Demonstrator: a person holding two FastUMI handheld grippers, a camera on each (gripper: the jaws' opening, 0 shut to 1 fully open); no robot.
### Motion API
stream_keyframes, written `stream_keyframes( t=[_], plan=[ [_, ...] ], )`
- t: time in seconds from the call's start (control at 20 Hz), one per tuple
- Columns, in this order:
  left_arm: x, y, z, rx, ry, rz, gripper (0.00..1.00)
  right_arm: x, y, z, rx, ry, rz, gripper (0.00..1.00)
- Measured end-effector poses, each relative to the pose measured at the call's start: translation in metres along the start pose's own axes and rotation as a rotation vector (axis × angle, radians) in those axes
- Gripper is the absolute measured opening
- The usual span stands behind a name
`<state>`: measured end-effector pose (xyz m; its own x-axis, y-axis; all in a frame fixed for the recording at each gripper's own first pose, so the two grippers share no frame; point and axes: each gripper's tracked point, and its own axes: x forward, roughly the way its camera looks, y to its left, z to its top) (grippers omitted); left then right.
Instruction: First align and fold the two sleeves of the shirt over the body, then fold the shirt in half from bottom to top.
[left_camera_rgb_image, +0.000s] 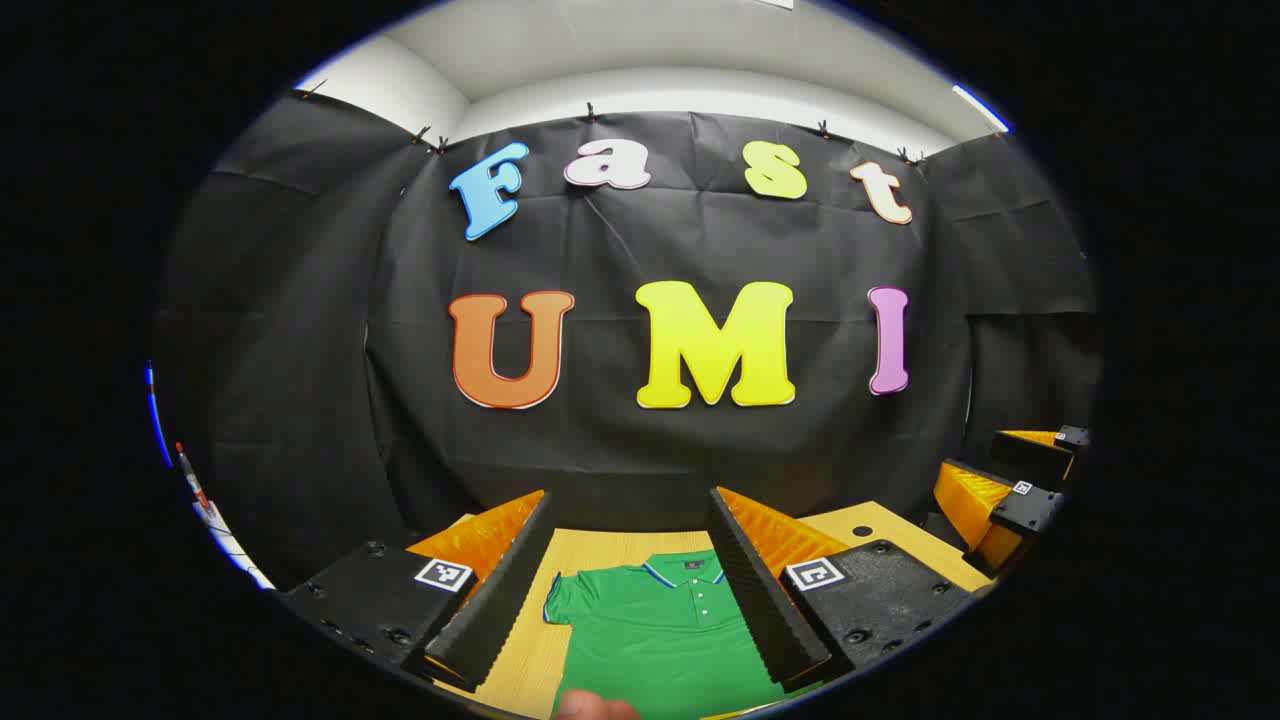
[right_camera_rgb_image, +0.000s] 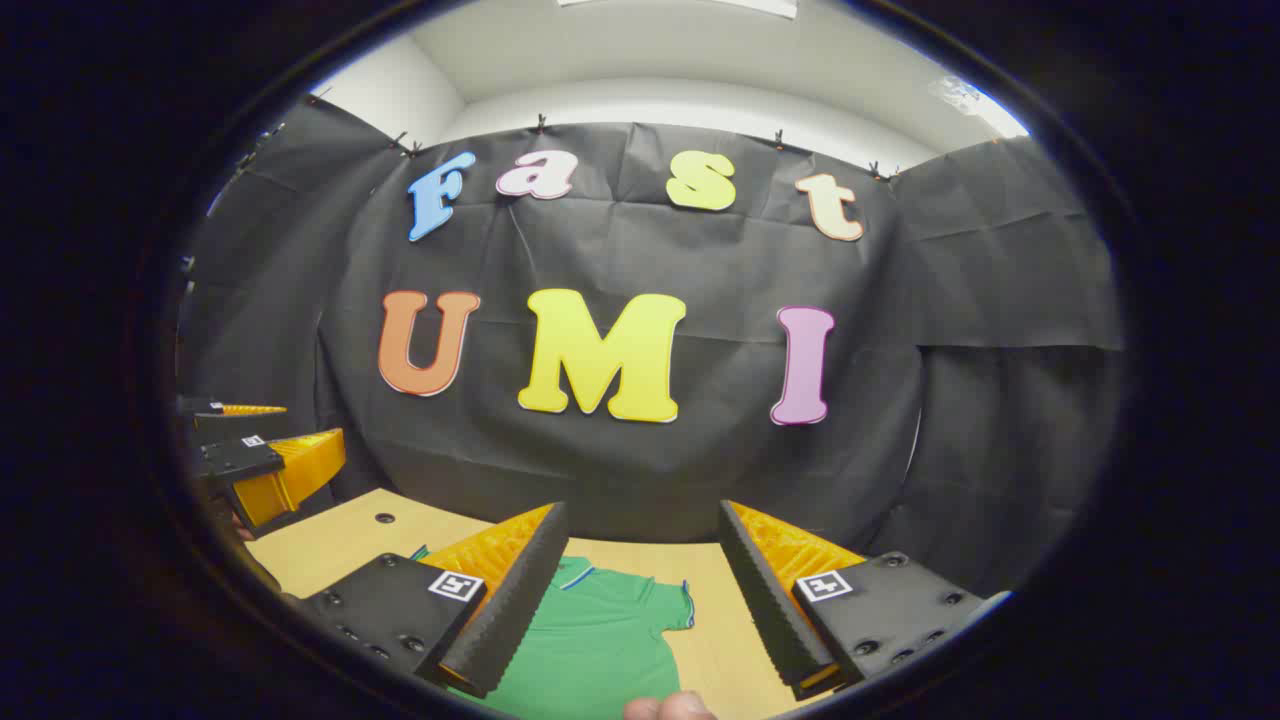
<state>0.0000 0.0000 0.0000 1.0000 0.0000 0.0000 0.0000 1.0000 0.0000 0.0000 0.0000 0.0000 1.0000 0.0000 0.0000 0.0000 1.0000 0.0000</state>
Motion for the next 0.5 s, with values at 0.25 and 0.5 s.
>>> stream_keyframes(
  t=[0.25, 0.5],
  plan=[
    [0.007, -0.006, 0.001, 0.007, -0.005, -0.010, 0.98, 0.004, -0.007, 0.001, 0.010, -0.005, -0.011, 0.97],
    [0.013, -0.013, -0.003, -0.003, 0.003, -0.011, 0.98, 0.009, -0.014, -0.001, 0.002, -0.001, -0.021, 0.98]
  ],
)
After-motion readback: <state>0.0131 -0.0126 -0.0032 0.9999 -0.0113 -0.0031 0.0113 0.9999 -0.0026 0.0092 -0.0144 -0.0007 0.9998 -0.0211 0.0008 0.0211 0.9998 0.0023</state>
